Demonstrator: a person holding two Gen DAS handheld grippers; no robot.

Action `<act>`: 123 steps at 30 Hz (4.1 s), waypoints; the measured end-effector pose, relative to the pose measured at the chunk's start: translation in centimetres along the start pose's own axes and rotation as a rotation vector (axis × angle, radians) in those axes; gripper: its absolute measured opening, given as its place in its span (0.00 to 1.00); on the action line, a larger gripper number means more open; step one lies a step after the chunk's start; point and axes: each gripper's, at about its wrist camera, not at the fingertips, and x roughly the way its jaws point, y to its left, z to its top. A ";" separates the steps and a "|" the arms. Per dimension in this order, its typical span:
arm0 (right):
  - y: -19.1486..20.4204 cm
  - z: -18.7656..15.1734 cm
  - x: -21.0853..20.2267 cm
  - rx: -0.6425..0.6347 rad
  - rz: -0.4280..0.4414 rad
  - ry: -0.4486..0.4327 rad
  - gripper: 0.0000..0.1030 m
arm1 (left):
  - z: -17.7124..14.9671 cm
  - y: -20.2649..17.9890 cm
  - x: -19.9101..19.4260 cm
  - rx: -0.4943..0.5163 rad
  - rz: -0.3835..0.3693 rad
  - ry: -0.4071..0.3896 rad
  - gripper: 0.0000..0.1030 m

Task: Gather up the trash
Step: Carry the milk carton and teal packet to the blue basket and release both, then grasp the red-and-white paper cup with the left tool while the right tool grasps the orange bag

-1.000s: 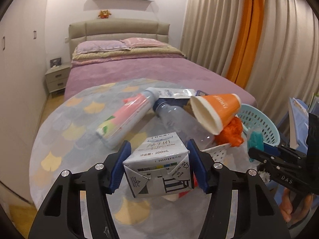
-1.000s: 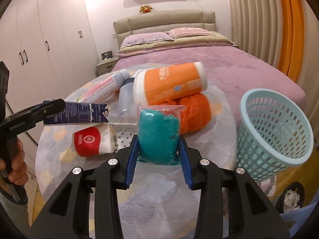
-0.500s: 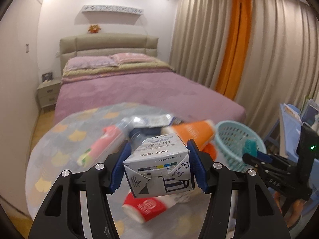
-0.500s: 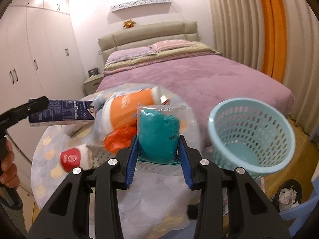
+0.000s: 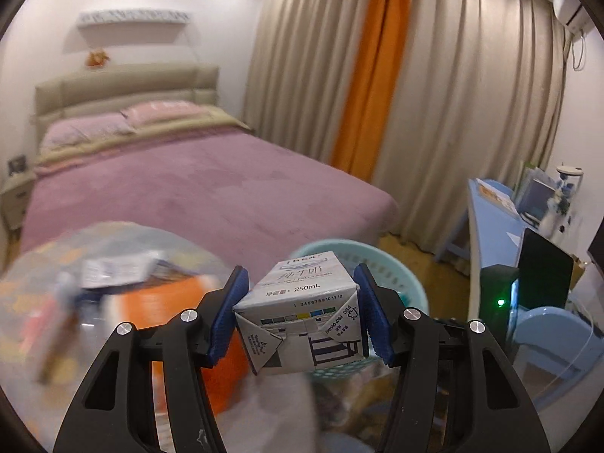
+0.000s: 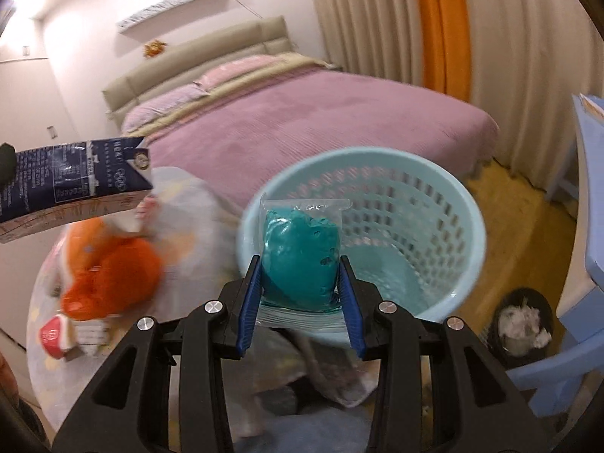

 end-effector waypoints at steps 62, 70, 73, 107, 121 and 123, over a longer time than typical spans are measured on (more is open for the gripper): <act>13.2 -1.9 -1.1 -0.243 0.229 0.024 0.56 | -10.1 14.8 -11.0 -0.233 0.332 0.045 0.85; 15.7 -2.9 -0.2 -0.285 0.245 0.043 0.58 | -13.7 17.7 -8.8 -0.302 0.301 0.165 0.87; 16.0 -2.9 0.3 -0.285 0.256 0.048 0.59 | -14.4 17.9 -8.0 -0.319 0.304 0.193 0.87; 19.2 -2.3 4.4 -0.322 0.370 0.155 0.18 | -13.5 16.5 -11.4 -0.359 0.287 0.063 0.45; 17.0 -1.8 -2.4 -0.361 0.352 0.061 0.12 | -11.3 15.0 -13.5 -0.327 0.264 -0.036 0.45; 16.6 -1.7 -3.1 -0.358 0.357 0.054 0.12 | -11.0 14.7 -13.6 -0.320 0.257 -0.046 0.45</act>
